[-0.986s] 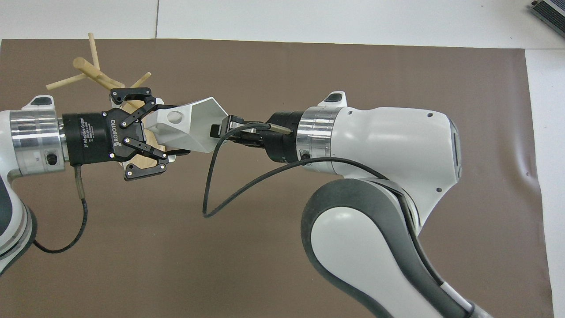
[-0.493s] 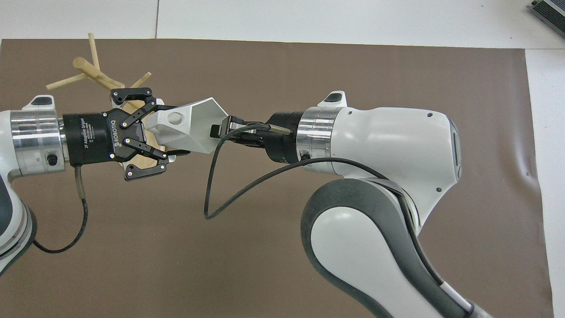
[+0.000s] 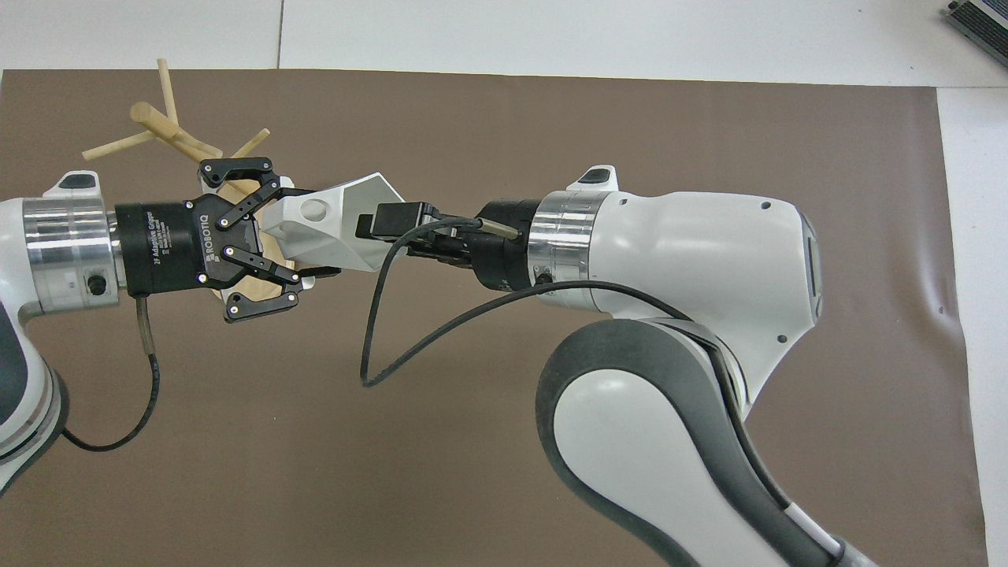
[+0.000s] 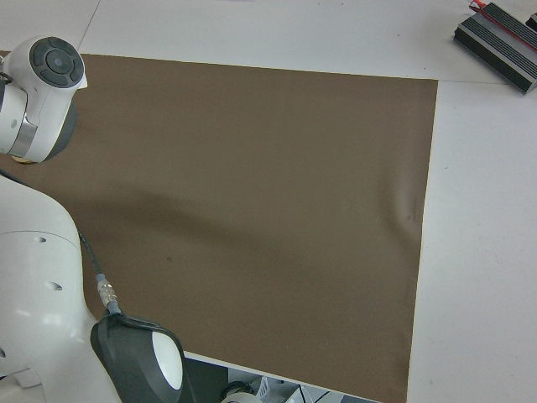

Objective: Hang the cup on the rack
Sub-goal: 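Grasp the mug with the left gripper while the right gripper releases it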

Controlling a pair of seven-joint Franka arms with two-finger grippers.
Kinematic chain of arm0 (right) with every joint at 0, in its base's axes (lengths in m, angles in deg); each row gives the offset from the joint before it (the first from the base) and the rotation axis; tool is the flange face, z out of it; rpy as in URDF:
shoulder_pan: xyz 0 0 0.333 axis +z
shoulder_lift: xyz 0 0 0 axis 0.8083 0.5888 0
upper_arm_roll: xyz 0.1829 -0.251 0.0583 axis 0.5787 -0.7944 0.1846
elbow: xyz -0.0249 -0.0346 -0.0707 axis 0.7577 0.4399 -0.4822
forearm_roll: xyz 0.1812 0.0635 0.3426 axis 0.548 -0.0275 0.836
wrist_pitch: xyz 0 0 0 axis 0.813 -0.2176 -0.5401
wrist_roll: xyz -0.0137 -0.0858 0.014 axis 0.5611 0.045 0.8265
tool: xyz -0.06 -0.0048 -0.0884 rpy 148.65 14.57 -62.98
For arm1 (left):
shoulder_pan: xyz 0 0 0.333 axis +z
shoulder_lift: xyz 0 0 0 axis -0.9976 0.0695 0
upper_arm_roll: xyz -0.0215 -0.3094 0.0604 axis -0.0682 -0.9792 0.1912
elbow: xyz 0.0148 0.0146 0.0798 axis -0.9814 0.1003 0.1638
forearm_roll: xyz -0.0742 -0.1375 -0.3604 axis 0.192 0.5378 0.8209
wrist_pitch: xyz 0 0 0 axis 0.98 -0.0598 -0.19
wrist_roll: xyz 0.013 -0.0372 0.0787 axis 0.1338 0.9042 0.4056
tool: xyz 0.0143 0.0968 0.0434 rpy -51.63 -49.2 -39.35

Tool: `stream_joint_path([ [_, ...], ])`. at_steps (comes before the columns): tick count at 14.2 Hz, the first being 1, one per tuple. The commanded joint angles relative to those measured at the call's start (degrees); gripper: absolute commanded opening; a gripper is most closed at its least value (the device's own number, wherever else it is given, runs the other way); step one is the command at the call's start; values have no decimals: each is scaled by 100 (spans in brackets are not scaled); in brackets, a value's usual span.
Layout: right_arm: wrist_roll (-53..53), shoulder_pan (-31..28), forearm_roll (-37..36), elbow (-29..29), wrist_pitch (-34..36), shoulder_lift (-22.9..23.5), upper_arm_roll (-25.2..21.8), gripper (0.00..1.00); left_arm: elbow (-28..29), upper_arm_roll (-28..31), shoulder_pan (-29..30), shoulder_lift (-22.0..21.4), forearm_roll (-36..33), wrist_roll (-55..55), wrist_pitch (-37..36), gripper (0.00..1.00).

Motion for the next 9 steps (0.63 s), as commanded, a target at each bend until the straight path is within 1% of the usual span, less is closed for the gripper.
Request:
stream_joint_path([
  [1,36,-36,115,61,-96,-57,26,100,121,54,-115,-42,-76,-48,82,0],
  [4,27,-45,89,61,-114,-57,26,100,130,63,-10,-42,-242,-56,73,0],
  [6,27,-45,89,61,-114,-57,26,100,139,54,-1,-42,-663,-65,74,0],
  [7,27,-36,89,69,-105,-57,26,100,217,63,-1,-68,-700,-161,56,0],
  [8,36,-45,89,69,-114,-57,17,100,357,72,8,-138,-726,-510,73,0],
  [9,36,-45,71,78,-114,-57,0,100,402,72,60,-165,-866,-661,74,0],
])
